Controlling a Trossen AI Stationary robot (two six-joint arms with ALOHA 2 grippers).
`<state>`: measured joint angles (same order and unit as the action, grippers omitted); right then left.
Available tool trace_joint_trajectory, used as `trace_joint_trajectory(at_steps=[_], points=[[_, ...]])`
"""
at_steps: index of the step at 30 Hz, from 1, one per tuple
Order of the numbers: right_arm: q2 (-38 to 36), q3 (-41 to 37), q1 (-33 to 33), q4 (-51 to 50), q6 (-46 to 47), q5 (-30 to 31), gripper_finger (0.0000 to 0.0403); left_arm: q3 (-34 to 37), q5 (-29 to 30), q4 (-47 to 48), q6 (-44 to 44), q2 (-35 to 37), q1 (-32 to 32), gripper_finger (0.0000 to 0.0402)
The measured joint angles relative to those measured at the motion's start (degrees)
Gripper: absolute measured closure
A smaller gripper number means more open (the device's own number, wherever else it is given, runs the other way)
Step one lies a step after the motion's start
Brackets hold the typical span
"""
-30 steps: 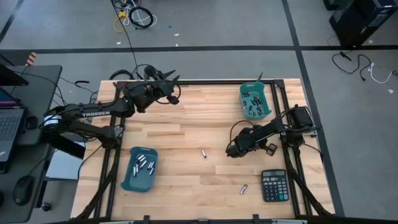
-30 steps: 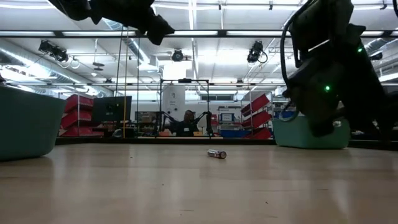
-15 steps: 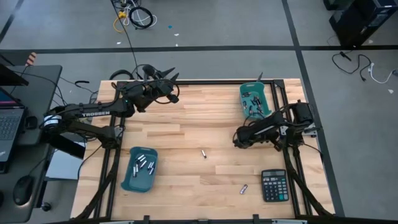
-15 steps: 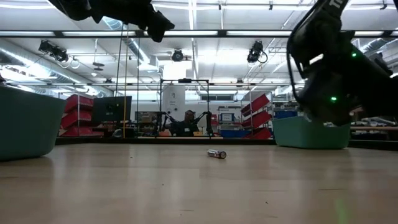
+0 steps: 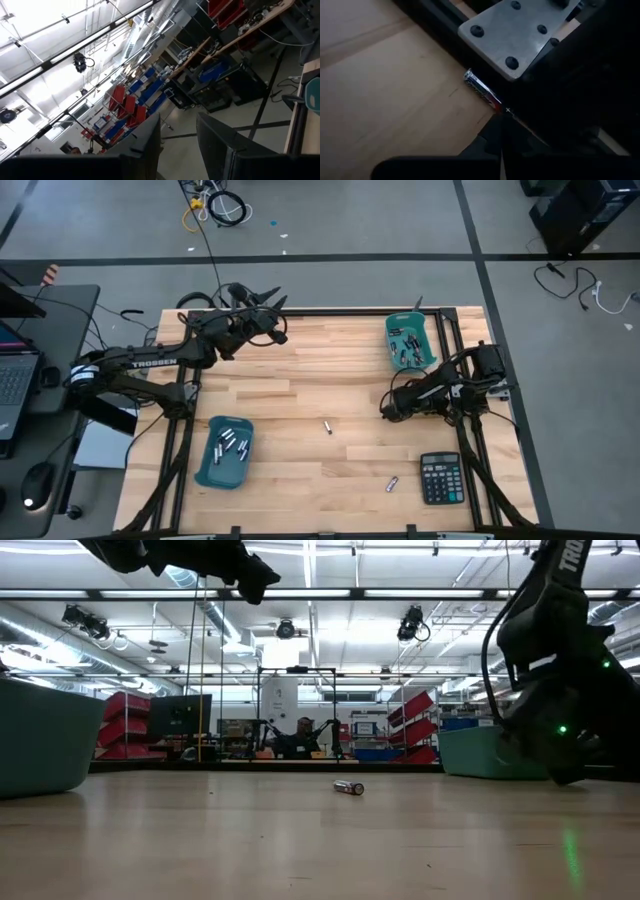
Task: Sort batteries
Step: Put the silver battery into the blue bin
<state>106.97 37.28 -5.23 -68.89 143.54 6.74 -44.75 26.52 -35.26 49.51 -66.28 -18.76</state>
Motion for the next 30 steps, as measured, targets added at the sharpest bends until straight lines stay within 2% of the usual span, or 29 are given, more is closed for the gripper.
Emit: trace_joint_trajectory(at_steps=[5, 8, 14, 30], points=[[0.27, 4.83, 0.29, -10.24, -0.65, -0.45, 0.0403, 0.00, -0.02, -0.08, -0.03, 0.00, 0.00, 0.0276], [0.27, 5.03, 1.86, -13.44, -1.23, -0.17, 0.0403, -0.01, -0.02, -0.05, -0.20, 0.00, 0.00, 0.0276], [0.25, 2.83, 3.30, -7.07, -2.73, 1.10, 0.0403, -0.02, -0.02, 0.02, -0.23, 0.00, 0.00, 0.0276], [0.64, 2.54, 3.71, -5.50, -2.66, 1.17, 0.0403, -0.02, -0.02, 0.07, -0.32, 0.00, 0.00, 0.0276]])
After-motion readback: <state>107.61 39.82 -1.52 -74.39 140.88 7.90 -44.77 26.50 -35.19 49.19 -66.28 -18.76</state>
